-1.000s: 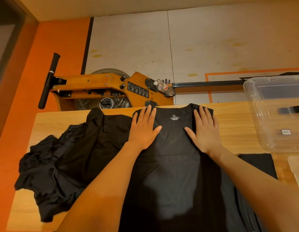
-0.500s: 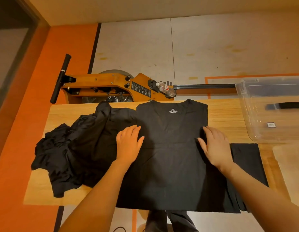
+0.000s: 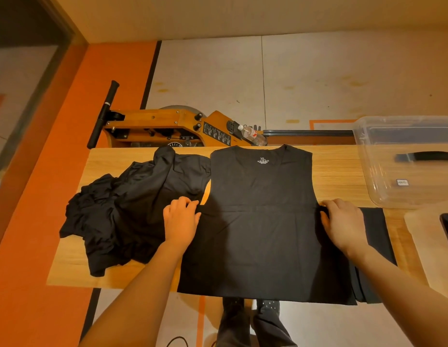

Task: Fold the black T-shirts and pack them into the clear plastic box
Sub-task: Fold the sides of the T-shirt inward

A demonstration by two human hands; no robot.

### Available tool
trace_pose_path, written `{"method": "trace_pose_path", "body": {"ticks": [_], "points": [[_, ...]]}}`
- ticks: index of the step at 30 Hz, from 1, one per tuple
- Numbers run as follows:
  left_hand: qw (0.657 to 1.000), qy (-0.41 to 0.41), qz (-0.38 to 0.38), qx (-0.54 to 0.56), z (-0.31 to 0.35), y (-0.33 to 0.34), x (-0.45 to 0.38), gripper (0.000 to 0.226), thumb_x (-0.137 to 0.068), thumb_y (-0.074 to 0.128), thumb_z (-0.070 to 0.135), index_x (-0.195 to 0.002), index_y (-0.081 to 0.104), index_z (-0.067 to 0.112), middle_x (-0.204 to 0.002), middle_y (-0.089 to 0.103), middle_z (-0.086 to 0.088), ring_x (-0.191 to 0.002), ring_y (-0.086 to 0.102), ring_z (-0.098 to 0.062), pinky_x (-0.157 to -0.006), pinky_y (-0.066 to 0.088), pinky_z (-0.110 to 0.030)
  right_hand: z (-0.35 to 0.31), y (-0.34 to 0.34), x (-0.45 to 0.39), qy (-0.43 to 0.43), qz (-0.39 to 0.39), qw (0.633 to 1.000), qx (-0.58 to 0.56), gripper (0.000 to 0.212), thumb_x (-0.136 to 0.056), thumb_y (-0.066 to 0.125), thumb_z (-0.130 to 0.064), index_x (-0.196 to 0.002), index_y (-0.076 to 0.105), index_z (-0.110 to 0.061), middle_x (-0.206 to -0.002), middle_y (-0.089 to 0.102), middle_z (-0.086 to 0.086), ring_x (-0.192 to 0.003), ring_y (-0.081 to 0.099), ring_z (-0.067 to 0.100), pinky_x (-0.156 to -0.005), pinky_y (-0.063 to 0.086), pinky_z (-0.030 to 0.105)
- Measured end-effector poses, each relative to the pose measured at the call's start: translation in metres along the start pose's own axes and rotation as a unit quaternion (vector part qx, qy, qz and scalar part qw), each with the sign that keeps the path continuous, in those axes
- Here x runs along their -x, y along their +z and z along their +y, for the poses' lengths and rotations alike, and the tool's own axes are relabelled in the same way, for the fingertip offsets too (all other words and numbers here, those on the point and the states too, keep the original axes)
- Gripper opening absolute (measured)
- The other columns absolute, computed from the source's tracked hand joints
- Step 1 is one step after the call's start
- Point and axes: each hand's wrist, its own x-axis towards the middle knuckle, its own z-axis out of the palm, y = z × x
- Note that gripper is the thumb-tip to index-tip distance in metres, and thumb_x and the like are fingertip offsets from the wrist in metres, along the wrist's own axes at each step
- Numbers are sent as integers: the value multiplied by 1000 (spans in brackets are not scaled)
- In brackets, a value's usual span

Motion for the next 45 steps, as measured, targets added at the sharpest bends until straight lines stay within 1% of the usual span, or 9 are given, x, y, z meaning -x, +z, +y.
{"method": "trace_pose_path", "body": {"ticks": [9, 14, 19, 23, 31, 34, 37, 40, 45], "points": [[999, -24, 8, 32, 0, -3, -10, 13, -84, 71, 22, -95, 66, 18, -106, 55, -3, -100, 52, -24, -85, 39, -36, -1, -4, -1, 35, -19, 999, -7, 13, -91, 63, -23, -99, 66, -13, -104, 60, 7, -99, 53, 29, -94, 38, 44], [998, -23, 1, 66, 1, -13, -11, 5, -92, 62, 23, -96, 60, 20, -99, 60, 2, -94, 56, -19, -81, 40, -32, -10, -18, 0, 59, -19, 995, -81, 5, -96, 53, -19, -92, 56, -19, -79, 61, 0, -87, 59, 27, -106, 32, 44], [985, -36, -14, 167, -6, -21, -15, 6, -95, 58, 19, -97, 52, 19, -84, 61, 4, -79, 59, -19, -71, 42, -31, -12, -25, -1, 90, 29, 981, -167, 11, -95, 59, -18, -105, 60, -13, -97, 68, 8, -92, 63, 31, -94, 42, 46], [962, -75, 12, 262, -9, -30, -30, 17, -91, 64, 14, -107, 60, 16, -82, 61, 8, -77, 60, -15, -65, 46, -30, -13, -32, -13, 165, 44, 942, -289, 30, -93, 64, -17, -122, 59, -8, -119, 65, 13, -108, 61, 33, -93, 46, 42], [928, -129, 28, 349, -3, -47, -85, 12, -88, 67, 14, -100, 65, 12, -80, 62, 4, -77, 59, -15, -75, 46, -30, -11, -44, -62, 246, 65, 874, -413, 31, -90, 69, -11, -120, 63, -7, -114, 63, 14, -108, 60, 31, -91, 49, 39], [883, -183, 11, 432, 0, -49, -105, 14, -87, 69, 11, -99, 65, 8, -84, 68, -7, -63, 62, -15, -68, 51, -30, -12, -44, -82, 300, 78, 824, -474, 34, -86, 74, -14, -119, 65, -10, -109, 60, 7, -108, 59, 27, -91, 49, 36], [819, -234, 12, 524, 2, -47, -125, 18, -86, 68, 5, -103, 64, 3, -88, 68, -13, -62, 63, -14, -57, 47, -23, -12, -43, -102, 349, 93, 760, -540, 36, -84, 76, -14, -118, 64, -12, -115, 60, 8, -106, 59, 24, -91, 51, 36], [788, -258, 22, 558, 4, -48, -140, 18, -86, 67, 0, -104, 63, 3, -89, 66, -12, -64, 64, -14, -56, 48, -21, -10, -40, -118, 372, 110, 719, -576, 32, -84, 76, -11, -114, 64, -12, -121, 62, 11, -110, 60, 27, -96, 52, 40], [790, -261, 10, 555, 11, -47, -160, 16, -87, 65, 0, -102, 63, 5, -87, 65, -9, -65, 63, -13, -57, 49, -21, -6, -36, -137, 396, 108, 701, -584, 29, -83, 76, -14, -110, 66, -18, -123, 64, 11, -113, 60, 30, -99, 51, 46]]}}
